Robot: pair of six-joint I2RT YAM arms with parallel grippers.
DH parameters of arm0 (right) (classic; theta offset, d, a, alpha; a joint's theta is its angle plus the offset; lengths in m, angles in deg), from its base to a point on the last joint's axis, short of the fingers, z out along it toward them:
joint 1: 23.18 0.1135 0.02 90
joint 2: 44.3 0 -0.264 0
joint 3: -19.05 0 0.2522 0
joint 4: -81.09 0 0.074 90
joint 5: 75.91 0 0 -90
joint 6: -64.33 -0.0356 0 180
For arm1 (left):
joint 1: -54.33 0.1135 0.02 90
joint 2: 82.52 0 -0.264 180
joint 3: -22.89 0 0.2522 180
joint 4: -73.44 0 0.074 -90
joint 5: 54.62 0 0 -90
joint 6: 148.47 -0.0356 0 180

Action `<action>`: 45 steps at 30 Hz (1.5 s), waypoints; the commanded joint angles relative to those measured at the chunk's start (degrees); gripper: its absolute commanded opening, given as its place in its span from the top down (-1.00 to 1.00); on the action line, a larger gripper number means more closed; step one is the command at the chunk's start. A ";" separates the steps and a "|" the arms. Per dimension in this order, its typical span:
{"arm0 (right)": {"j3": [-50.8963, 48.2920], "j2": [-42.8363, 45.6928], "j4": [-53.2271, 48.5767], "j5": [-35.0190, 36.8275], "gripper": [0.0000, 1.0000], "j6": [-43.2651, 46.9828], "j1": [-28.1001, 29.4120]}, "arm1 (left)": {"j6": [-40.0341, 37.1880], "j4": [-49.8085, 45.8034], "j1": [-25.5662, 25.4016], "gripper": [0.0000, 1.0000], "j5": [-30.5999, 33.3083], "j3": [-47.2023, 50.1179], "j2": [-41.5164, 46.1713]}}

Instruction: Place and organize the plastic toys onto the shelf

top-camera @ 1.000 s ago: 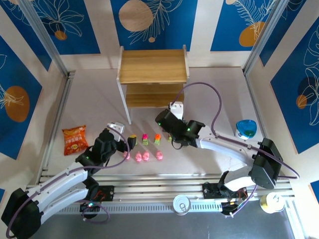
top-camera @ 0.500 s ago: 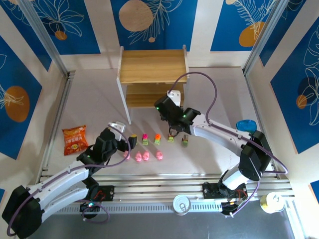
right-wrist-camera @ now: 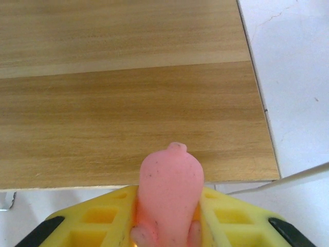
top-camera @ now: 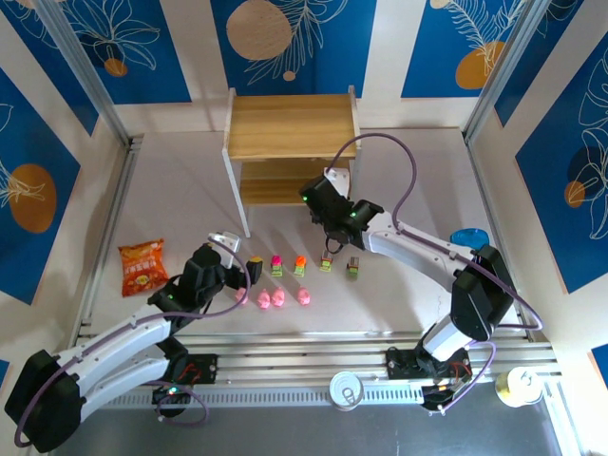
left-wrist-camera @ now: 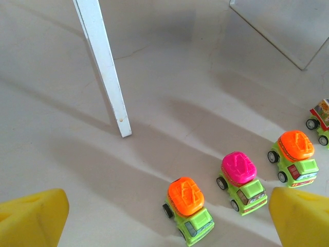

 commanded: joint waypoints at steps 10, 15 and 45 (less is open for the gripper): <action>3.15 -3.23 3.41 3.30 0.41 1.97 -1.20 | -0.72 1.10 -0.62 -1.00 -0.32 -2.02 -0.25; 2.72 -3.86 5.57 4.68 0.41 2.11 -1.46 | -0.73 1.09 -0.55 -0.99 0.02 -1.84 0.50; 4.78 -6.79 4.27 4.77 0.17 0.51 -4.01 | -1.29 0.94 -0.52 -0.99 0.50 -2.30 -0.52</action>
